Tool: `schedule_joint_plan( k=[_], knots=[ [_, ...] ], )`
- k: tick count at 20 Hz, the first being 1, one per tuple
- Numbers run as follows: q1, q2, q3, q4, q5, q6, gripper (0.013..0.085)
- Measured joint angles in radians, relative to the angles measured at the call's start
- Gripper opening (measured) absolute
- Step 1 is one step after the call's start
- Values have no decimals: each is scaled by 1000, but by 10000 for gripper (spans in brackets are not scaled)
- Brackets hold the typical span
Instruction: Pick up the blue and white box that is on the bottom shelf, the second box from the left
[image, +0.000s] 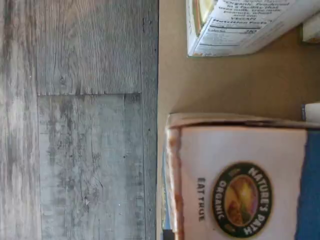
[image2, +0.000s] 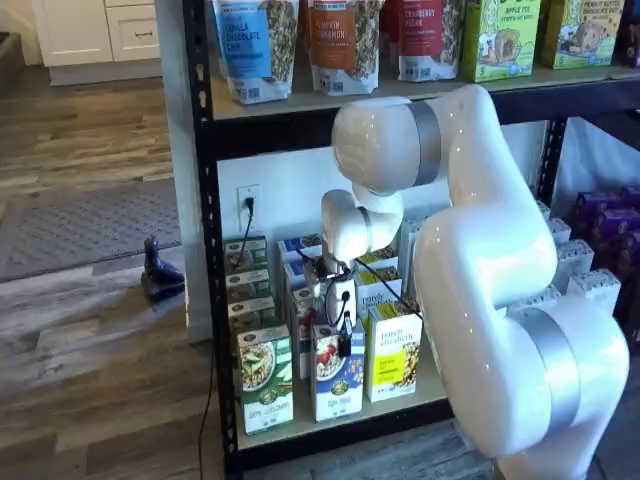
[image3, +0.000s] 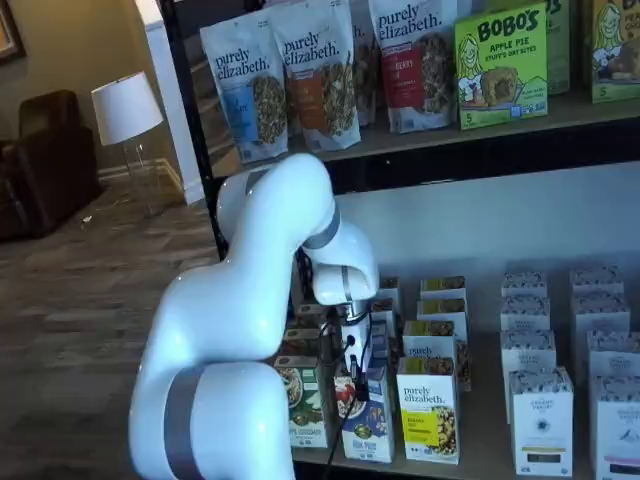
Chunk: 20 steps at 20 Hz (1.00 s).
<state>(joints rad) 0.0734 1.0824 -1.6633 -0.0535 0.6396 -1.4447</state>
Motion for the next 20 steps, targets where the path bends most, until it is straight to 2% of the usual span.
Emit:
schedule_joint_plan(
  k=[7, 20],
  knots=[
    [1, -18, 29, -16, -12, 15, 490],
    [3, -122, 182, 9, -85, -5, 490]
  ],
)
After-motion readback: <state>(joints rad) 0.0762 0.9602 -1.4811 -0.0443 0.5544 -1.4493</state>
